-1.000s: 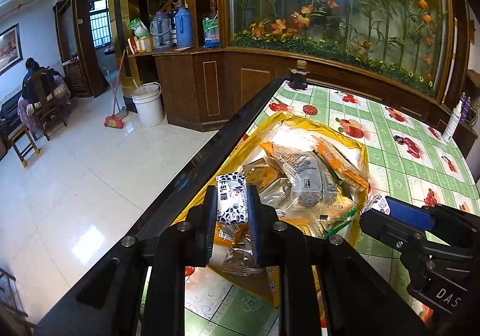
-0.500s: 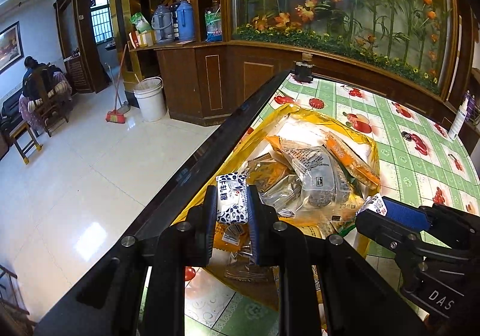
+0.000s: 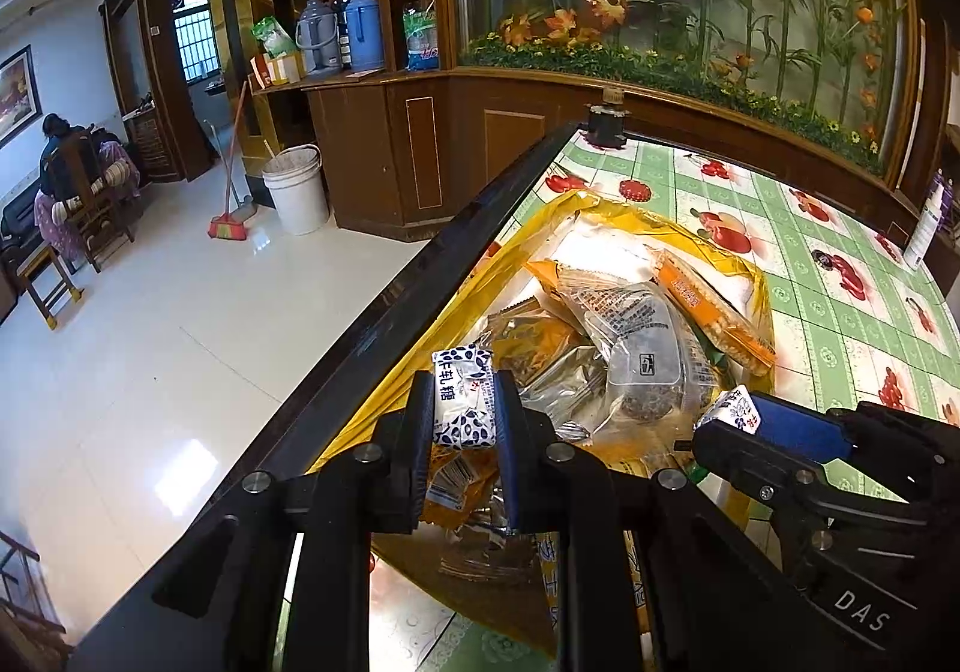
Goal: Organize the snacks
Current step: 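Open the left tool over the tray while the right tool releases the white candy there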
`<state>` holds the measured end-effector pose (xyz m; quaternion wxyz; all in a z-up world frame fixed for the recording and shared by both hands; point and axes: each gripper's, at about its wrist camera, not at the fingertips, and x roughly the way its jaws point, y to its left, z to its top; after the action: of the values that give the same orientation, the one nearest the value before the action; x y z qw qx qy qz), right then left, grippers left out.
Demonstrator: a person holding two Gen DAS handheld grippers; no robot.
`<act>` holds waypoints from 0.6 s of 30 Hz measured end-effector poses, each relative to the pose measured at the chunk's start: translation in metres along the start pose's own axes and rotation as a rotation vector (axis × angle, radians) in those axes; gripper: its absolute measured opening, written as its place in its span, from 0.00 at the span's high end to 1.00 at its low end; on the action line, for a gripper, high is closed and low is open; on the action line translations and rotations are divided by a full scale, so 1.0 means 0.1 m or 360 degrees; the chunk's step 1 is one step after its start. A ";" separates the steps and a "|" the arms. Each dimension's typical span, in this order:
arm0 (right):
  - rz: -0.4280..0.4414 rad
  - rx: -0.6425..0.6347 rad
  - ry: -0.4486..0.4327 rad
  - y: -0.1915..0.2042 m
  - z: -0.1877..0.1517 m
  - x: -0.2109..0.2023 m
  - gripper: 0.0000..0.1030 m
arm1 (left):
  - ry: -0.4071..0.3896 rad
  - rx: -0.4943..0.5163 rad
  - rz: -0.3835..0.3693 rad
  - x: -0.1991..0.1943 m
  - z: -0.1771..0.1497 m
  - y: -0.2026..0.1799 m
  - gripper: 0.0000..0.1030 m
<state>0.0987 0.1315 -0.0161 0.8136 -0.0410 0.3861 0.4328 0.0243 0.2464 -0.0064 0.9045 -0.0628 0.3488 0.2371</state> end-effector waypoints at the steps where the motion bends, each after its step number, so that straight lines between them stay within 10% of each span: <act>1: 0.0001 0.0000 0.0004 -0.01 0.00 0.01 0.68 | 0.0004 0.0000 -0.0001 0.02 0.00 0.00 0.84; 16: -0.0010 0.0017 0.0029 -0.06 0.05 0.11 0.65 | 0.0078 0.0015 0.0011 0.22 0.00 -0.07 0.83; 18: -0.0002 0.0045 0.0028 -0.09 0.05 0.11 0.58 | 0.0087 0.0013 0.0011 0.21 0.00 -0.07 0.62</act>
<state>0.1120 0.1356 -0.0226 0.8110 -0.0336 0.3993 0.4264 0.0415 0.2489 -0.0204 0.8941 -0.0645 0.3745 0.2369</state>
